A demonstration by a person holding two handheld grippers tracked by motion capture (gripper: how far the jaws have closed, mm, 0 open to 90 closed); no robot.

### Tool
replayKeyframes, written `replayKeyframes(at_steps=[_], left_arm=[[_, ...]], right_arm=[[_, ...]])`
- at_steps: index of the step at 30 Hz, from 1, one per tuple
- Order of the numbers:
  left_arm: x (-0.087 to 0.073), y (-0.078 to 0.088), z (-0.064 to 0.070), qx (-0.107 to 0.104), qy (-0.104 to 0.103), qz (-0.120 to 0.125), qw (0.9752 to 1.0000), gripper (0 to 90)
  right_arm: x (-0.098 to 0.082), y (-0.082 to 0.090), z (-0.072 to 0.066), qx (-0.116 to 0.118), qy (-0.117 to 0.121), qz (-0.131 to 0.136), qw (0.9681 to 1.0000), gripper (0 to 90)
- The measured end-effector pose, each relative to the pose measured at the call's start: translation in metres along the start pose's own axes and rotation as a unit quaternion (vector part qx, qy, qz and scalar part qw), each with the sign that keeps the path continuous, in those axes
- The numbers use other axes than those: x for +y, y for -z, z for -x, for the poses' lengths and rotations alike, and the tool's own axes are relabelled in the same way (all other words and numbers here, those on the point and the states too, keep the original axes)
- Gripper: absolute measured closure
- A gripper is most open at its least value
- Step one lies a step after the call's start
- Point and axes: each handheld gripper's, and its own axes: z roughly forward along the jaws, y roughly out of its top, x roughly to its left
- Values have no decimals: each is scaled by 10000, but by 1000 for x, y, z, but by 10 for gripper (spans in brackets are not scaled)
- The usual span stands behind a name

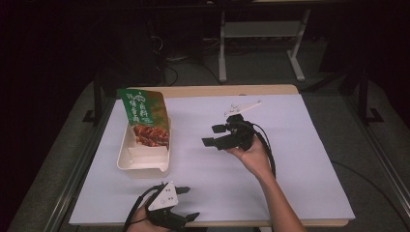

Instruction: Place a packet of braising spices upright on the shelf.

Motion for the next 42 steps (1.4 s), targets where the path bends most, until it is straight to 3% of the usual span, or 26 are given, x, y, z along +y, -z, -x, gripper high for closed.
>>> replayKeyframes(at_steps=[25,42], left_arm=[[-1,1,-2,16,22,46,10000,210],[-1,2,-3,7,-35,-30,10000,209]], right_arm=[[-35,26,4,-101,-141,8,9998,286],[-64,45,5,-136,-371,-14,9992,274]])
